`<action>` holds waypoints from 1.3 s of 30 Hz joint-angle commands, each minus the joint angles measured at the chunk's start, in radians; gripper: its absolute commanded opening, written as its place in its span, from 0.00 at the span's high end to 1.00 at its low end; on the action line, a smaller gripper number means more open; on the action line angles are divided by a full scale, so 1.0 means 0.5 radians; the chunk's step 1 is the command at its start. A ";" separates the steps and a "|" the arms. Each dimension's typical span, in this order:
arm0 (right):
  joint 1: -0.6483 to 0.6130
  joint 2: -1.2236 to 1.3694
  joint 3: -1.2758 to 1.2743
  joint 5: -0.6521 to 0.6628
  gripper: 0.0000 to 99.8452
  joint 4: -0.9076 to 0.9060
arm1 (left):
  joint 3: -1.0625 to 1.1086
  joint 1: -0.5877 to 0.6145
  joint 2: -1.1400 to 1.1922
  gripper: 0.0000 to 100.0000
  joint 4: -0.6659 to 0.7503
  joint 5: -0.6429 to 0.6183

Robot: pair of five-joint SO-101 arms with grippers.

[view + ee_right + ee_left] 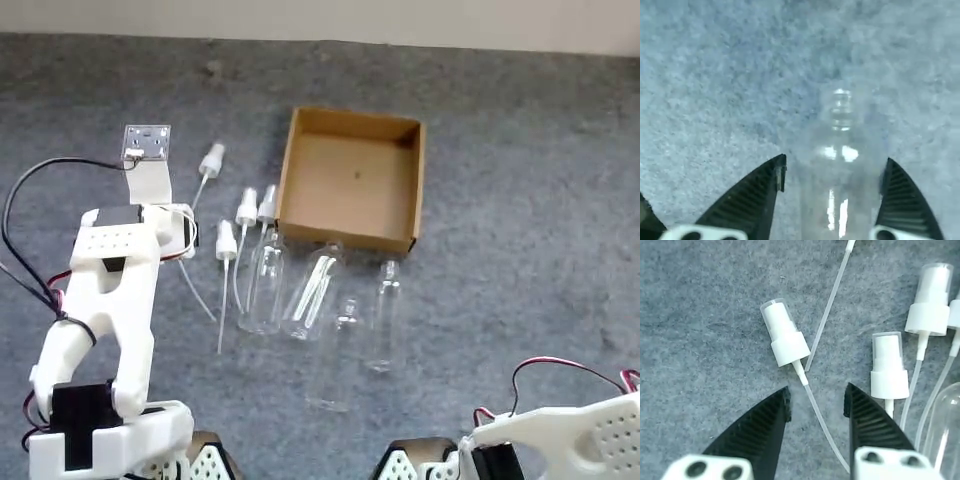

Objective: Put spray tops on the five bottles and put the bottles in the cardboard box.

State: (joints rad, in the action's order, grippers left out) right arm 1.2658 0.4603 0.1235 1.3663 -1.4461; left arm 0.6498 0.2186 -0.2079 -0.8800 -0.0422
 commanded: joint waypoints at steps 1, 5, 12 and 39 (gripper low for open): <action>0.011 -0.005 0.032 0.021 0.74 0.011 | -0.008 0.008 -0.008 0.86 0.031 -0.003; -0.038 -0.002 0.026 0.000 0.82 -0.008 | -0.005 0.008 -0.008 0.86 0.031 -0.006; -0.434 -0.008 0.051 -0.614 1.00 -0.072 | -0.005 0.008 -0.008 0.86 0.034 -0.012; -1.788 0.014 0.373 -2.007 0.98 0.124 | 0.091 0.005 -0.008 0.86 0.181 -0.003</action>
State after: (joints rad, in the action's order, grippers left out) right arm 0.3406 0.4787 0.3230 0.3475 -1.4415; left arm 0.7020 0.2186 -0.2079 -0.8140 -0.0422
